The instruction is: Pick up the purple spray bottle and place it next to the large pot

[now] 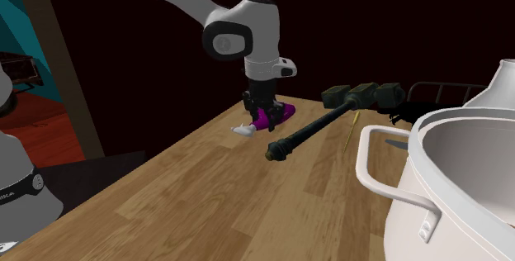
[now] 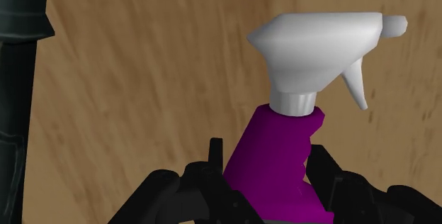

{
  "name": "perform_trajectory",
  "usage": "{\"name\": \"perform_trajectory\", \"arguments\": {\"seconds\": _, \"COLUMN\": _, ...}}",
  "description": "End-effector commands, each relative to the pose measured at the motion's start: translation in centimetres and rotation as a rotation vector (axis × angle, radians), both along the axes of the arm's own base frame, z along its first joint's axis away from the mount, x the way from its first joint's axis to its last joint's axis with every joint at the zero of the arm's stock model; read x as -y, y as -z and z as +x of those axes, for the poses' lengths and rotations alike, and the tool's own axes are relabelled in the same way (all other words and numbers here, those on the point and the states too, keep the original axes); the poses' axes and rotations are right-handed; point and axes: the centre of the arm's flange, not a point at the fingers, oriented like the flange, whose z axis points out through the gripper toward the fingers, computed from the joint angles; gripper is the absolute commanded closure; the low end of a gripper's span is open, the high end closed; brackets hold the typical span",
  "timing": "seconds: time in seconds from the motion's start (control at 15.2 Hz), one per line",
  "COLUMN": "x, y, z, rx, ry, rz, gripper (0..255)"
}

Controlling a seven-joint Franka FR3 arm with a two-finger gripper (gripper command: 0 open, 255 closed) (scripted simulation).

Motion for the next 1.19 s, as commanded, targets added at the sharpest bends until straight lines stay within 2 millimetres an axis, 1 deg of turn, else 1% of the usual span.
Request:
{"name": "perform_trajectory", "arguments": {"seconds": 0.0, "x": -0.1, "y": -0.7, "z": 0.0, "rx": -0.001, "ry": 0.0, "rz": 0.0, "gripper": 255}}
{"name": "perform_trajectory", "arguments": {"seconds": 1.12, "x": -0.1, "y": -9.7, "z": 0.0, "rx": -0.001, "ry": 0.0, "rz": 0.0, "gripper": 255}}
